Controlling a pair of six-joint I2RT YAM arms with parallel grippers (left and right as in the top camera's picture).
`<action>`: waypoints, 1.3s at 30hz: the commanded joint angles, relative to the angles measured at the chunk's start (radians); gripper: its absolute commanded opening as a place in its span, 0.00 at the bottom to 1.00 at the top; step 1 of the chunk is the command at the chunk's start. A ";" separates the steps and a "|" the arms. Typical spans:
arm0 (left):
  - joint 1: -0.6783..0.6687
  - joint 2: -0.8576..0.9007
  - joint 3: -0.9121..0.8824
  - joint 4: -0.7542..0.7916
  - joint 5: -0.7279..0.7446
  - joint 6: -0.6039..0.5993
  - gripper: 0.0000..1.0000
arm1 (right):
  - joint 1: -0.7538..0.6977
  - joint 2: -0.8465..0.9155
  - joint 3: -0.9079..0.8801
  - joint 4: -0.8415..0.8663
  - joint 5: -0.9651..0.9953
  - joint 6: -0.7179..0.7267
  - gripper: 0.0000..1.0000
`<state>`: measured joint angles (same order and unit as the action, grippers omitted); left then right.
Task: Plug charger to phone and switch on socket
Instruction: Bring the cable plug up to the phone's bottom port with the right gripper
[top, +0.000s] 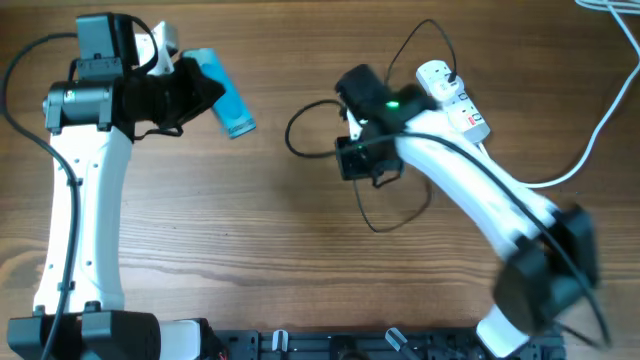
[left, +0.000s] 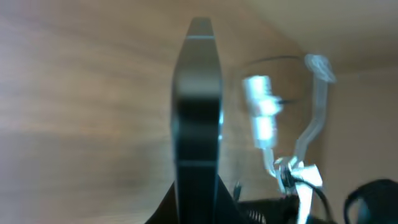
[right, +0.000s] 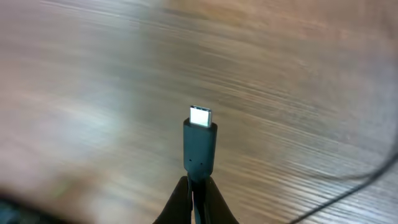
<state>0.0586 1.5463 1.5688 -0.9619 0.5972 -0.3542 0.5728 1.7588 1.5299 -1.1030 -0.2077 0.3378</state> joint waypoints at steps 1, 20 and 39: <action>-0.011 -0.005 0.006 0.113 0.361 0.026 0.04 | 0.035 -0.138 0.020 -0.013 -0.180 -0.128 0.04; -0.119 0.075 0.006 0.233 0.459 0.045 0.04 | 0.161 -0.187 0.114 0.110 -0.032 -0.039 0.04; -0.117 0.075 0.006 0.241 0.506 0.064 0.04 | 0.159 -0.187 0.140 0.124 0.002 -0.028 0.04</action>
<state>-0.0589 1.6234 1.5669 -0.7315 1.0752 -0.3149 0.7288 1.5845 1.6207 -0.9794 -0.2237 0.2943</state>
